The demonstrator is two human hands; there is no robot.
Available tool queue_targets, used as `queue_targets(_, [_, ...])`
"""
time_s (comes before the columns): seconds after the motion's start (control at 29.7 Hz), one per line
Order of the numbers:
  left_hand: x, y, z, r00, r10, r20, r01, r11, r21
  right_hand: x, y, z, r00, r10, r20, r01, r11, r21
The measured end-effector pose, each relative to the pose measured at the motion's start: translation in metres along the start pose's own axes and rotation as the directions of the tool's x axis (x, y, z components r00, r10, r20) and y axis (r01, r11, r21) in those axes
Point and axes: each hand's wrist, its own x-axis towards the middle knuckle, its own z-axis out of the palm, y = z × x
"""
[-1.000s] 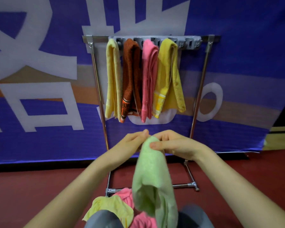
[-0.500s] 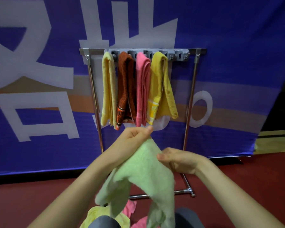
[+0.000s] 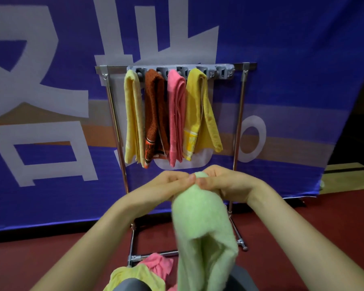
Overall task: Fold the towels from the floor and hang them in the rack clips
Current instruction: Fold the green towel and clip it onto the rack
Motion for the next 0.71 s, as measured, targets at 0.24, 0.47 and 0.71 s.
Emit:
queue_targets(0.24, [0.008, -0.007, 0.003, 0.991, 0.072, -0.115, -0.091, 0.982, -0.165, -0.023, 0.039, -0.010, 0.998, 0.047, 0.043, -0.051, 0.993, 0.109])
queue_targets(0.47, [0.018, -0.007, 0.003, 0.998, -0.065, 0.015, 0.066, 0.988, -0.143, -0.021, 0.021, -0.018, 0.981, -0.075, -0.177, 0.103, 0.983, 0.154])
queue_targets(0.71, [0.060, 0.021, 0.011, 0.999, -0.051, 0.015, 0.052, 0.981, -0.188, -0.028, -0.008, -0.038, 0.961, -0.087, -0.263, 0.144, 0.968, 0.205])
